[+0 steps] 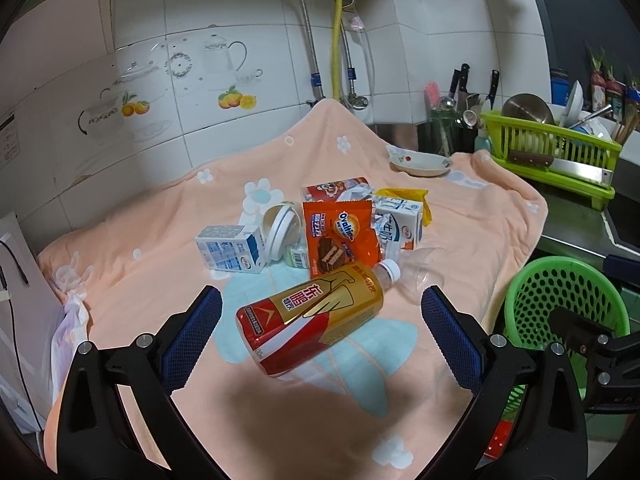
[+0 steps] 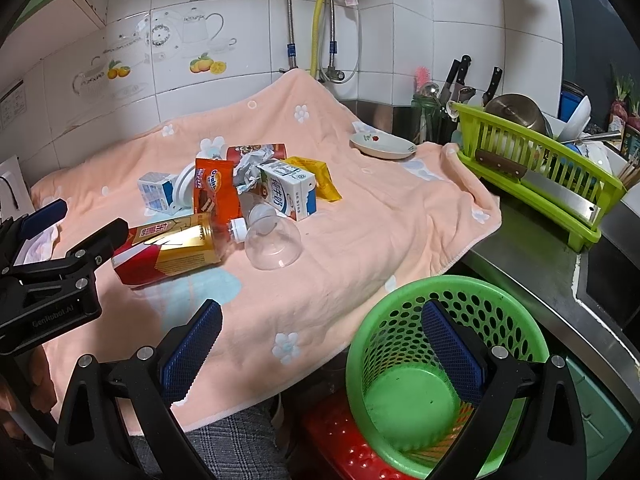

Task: Collect trash
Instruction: 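Move both tools toward the red-and-gold drink bottle on the towel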

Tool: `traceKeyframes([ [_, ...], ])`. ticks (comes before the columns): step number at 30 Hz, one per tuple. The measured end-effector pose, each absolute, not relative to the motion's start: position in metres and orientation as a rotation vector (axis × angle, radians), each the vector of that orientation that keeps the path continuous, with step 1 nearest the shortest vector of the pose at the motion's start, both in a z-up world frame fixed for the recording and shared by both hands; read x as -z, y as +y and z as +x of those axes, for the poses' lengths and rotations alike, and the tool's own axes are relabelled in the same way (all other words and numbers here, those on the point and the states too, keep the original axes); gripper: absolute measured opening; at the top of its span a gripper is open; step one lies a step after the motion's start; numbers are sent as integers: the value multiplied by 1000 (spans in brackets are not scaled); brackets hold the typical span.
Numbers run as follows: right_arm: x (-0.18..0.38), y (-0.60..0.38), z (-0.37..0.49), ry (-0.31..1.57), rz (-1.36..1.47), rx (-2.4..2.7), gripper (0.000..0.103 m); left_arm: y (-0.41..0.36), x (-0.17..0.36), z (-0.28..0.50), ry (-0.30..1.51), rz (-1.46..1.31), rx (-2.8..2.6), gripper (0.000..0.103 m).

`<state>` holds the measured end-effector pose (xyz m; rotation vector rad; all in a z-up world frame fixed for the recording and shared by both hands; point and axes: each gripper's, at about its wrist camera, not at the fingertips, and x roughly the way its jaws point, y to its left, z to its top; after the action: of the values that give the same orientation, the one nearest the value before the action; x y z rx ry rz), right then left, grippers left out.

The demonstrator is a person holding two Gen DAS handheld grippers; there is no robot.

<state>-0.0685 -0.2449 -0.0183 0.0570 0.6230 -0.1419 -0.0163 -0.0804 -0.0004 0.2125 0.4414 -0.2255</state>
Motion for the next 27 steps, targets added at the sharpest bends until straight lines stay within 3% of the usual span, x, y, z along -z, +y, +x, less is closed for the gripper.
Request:
traceKeyframes([
  [27,27,-255,-28,664,55,63,97,-82,9,21,536,225,252,98],
])
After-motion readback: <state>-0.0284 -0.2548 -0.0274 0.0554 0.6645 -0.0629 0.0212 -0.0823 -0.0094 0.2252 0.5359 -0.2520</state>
